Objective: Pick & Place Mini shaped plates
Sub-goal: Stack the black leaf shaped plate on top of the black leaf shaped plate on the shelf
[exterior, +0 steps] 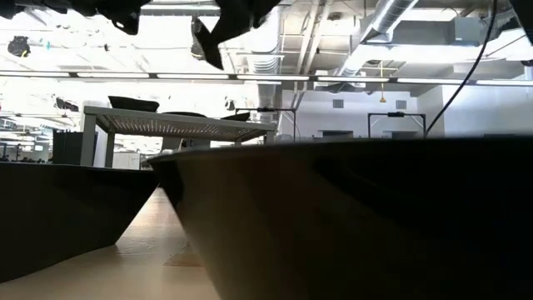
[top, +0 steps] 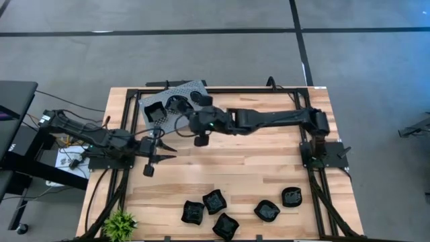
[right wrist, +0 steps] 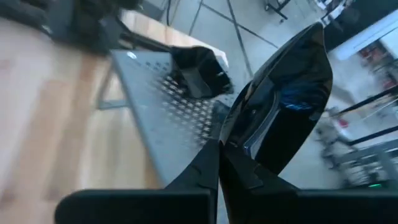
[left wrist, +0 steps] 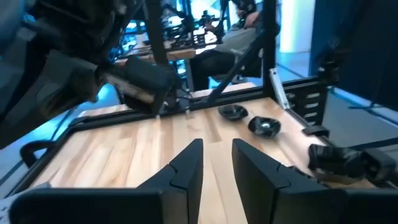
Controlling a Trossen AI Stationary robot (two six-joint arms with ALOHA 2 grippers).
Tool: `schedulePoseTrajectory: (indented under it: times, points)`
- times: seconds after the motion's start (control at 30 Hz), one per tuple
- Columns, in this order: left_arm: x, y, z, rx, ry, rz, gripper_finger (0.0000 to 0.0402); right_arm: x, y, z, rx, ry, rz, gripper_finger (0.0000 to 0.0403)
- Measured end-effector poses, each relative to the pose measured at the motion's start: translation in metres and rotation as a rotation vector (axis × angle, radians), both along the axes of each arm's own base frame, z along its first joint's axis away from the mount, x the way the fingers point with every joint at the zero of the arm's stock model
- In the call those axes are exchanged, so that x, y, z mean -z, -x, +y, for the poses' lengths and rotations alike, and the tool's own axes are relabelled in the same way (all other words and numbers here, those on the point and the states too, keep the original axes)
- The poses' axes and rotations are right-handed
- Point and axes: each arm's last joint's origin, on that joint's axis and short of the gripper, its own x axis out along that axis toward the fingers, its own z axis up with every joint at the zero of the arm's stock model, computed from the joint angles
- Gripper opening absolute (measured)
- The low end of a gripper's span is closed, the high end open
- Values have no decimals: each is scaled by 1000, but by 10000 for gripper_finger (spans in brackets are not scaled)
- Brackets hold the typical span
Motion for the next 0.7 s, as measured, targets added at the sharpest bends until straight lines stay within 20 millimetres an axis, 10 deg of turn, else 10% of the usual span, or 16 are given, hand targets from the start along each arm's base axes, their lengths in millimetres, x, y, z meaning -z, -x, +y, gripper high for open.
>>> schedulePoseTrajectory:
  times: [0.33, 0.7]
  points:
    - [1, -2, 0, -7, -4, 8, 88, 37, -50, -60, -38, 175, 124, 1]
    - [1, -1, 0, -7, -5, 11, 88, 54, -58, -78, -34, 219, 211, 19]
